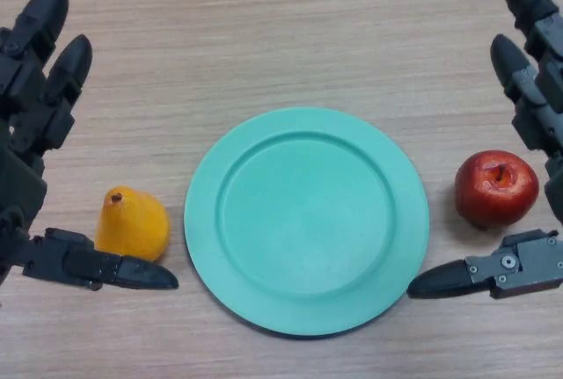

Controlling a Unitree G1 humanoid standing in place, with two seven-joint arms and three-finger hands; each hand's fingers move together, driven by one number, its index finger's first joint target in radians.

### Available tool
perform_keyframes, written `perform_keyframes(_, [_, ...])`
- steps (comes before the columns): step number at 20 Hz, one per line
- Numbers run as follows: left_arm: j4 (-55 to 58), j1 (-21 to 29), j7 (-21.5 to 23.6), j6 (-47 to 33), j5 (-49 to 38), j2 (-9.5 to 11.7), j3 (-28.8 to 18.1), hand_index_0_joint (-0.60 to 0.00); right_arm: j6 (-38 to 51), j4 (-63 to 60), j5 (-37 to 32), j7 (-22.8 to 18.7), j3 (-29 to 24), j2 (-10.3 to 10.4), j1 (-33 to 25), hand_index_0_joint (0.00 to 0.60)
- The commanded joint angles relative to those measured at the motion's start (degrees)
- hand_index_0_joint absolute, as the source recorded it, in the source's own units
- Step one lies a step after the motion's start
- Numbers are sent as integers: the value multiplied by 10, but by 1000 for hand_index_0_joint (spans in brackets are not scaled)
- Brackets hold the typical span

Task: Pick up the red apple and place it on the plate

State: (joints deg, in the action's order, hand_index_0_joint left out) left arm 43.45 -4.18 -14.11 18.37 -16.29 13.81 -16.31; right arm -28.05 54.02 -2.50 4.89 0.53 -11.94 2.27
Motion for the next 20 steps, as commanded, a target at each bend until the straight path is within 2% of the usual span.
perform_keyframes(1, [17, 8, -2, -94, 5, 13, -34, 0, 79, 21, -4, -3, -18, -5, -11, 0])
perform_keyframes(6, [16, 6, -2, -101, 13, 12, -31, 0, 93, -1, -16, 0, -39, -7, -12, 0])
perform_keyframes(10, [4, 2, -1, -119, 27, 8, -18, 0, 188, -112, -10, 11, -68, -17, -35, 0])
perform_keyframes(13, [12, -2, -1, -117, 40, 6, -16, 0, 302, -253, 11, 15, -94, -36, -70, 0])
perform_keyframes(15, [19, -3, -4, -114, 39, 6, -19, 0, 337, -335, -11, 28, -113, -55, -95, 0])
perform_keyframes(17, [25, -6, -5, -113, 40, 4, -23, 0, 389, -426, 10, 42, -122, -75, -115, 0])
perform_keyframes(20, [26, -10, -4, -120, 42, 1, -28, 0, 443, -547, 30, 40, -120, -94, -146, 0])
